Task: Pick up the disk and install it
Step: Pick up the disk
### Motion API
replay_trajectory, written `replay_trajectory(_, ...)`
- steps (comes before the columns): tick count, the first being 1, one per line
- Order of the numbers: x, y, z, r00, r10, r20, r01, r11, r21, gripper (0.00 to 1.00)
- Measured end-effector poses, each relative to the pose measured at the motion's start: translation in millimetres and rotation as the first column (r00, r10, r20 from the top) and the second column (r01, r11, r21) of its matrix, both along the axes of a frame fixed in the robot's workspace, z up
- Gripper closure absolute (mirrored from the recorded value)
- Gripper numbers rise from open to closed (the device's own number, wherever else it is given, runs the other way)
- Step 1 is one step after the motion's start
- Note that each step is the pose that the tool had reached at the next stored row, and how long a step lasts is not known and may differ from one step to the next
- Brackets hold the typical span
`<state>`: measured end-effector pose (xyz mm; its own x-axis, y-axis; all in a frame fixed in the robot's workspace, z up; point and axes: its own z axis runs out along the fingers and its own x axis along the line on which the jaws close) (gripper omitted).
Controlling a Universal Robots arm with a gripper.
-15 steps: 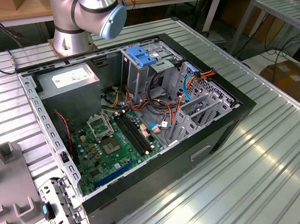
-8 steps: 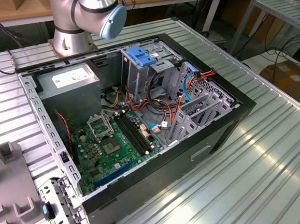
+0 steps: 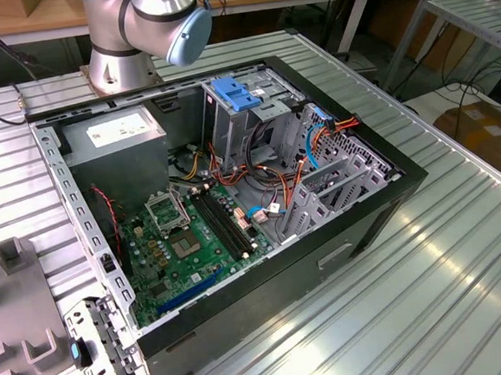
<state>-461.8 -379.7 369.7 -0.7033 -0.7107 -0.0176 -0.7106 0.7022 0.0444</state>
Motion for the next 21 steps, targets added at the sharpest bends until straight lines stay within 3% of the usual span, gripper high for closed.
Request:
replay_trajectory(5, 0.0, 0.0, -0.1, 0.9963, 0.086, 0.0, -0.086, 0.9963, 0.0001, 0.89)
replay_trajectory(8, 0.0, 0.0, -0.1, 0.9849, 0.173, 0.0, -0.173, 0.9849, 0.0001, 0.89)
replay_trajectory(11, 0.0, 0.0, -0.1, 0.9752, 0.221, 0.0, -0.221, 0.9752, 0.0001, 0.89)
replay_trajectory(14, 0.0, 0.0, -0.1, 0.9617, 0.274, 0.0, -0.274, 0.9617, 0.0, 0.89)
replay_trajectory(15, 0.0, 0.0, -0.1, 0.9545, 0.298, 0.0, -0.298, 0.9545, 0.0, 0.89)
replay_trajectory(16, 0.0, 0.0, -0.2, 0.9499, 0.312, 0.0001, -0.312, 0.9499, 0.0001, 0.89)
replay_trajectory(17, 0.0, 0.0, -0.2, 0.9418, 0.336, 0.0, -0.336, 0.9418, 0.0, 0.89)
replay_trajectory(18, 0.0, 0.0, -0.4, 0.928, 0.373, 0.0001, -0.373, 0.928, 0.0001, 0.89)
replay_trajectory(19, 0.0, 0.0, -0.8, 0.9113, 0.412, 0.0, -0.412, 0.9113, 0.0, 0.89)
replay_trajectory(20, 0.0, 0.0, -1.0, 0.8997, 0.437, 0.0, -0.437, 0.8997, 0.0, 0.89)
replay_trajectory(21, 0.0, 0.0, -1.3, 0.8918, 0.452, 0.0, -0.452, 0.8918, 0.0, 0.89)
